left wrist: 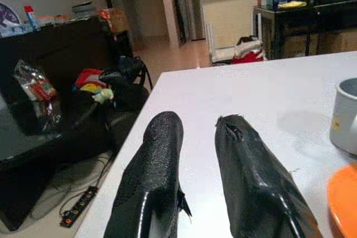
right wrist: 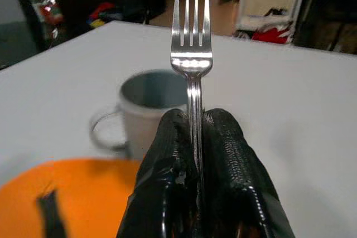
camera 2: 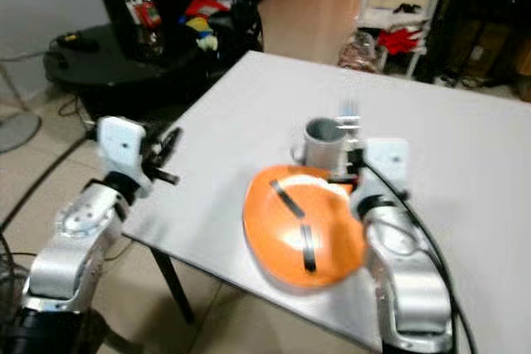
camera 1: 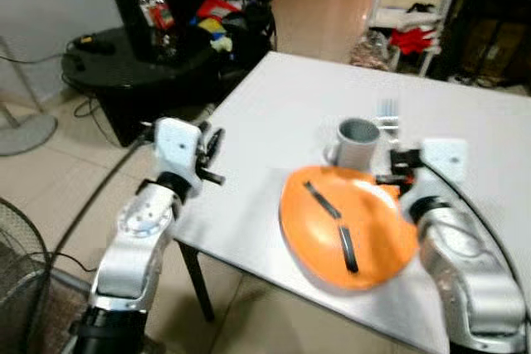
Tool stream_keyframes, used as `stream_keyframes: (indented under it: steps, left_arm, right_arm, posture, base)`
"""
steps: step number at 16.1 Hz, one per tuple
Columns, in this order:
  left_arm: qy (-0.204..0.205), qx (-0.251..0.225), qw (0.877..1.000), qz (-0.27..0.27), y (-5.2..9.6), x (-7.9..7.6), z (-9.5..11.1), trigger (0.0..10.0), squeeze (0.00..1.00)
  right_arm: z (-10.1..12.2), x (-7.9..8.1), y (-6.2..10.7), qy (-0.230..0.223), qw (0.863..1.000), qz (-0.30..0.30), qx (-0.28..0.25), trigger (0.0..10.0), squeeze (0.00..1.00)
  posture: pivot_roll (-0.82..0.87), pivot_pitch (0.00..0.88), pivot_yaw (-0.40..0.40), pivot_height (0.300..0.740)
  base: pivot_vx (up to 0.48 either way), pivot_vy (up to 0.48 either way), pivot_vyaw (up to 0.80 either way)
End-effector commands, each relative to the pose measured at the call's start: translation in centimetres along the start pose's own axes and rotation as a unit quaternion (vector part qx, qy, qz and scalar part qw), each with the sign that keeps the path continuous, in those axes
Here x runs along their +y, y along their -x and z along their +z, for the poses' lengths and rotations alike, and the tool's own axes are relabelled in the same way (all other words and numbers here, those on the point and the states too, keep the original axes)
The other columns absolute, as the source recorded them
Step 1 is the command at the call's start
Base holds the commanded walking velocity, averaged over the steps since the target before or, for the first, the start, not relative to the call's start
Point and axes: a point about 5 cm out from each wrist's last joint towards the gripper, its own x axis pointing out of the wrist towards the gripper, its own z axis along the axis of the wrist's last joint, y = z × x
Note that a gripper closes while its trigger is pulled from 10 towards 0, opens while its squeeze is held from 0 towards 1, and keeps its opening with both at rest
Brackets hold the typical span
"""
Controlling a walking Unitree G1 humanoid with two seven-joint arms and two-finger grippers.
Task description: Setting the table
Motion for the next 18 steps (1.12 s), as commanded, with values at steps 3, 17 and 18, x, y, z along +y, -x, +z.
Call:
stream_keyframes:
  steps: [3, 17, 18]
  left_arm:
    - [-0.008, -0.006, 1.000, 0.023, 0.27, 1.08, 0.45, 10.0, 0.00]
    - [-0.046, 0.002, 0.999, 0.003, -0.17, 1.17, 0.56, 10.0, 0.00]
    - [-0.045, 0.002, 0.999, 0.001, -0.15, 1.11, 0.57, 10.0, 0.00]
  right_arm:
    - [0.57, 1.02, 0.13, -0.011, 1.000, 0.019, -0.010, 10.0, 0.00]
    - [0.27, 1.19, 0.41, -0.030, 0.999, 0.010, -0.005, 10.0, 0.00]
    - [0.25, 1.24, 0.37, -0.028, 1.000, 0.014, -0.003, 10.0, 0.00]
  posture:
    - [0.01, 0.000, 0.028, 0.740]
    - [0.00, 0.000, 0.058, 0.740]
    - [0.00, 0.000, 0.058, 0.740]
  base:
    - [0.117, 0.000, 0.00]
    - [0.000, 0.088, -0.72]
    - [0.000, -0.337, 0.00]
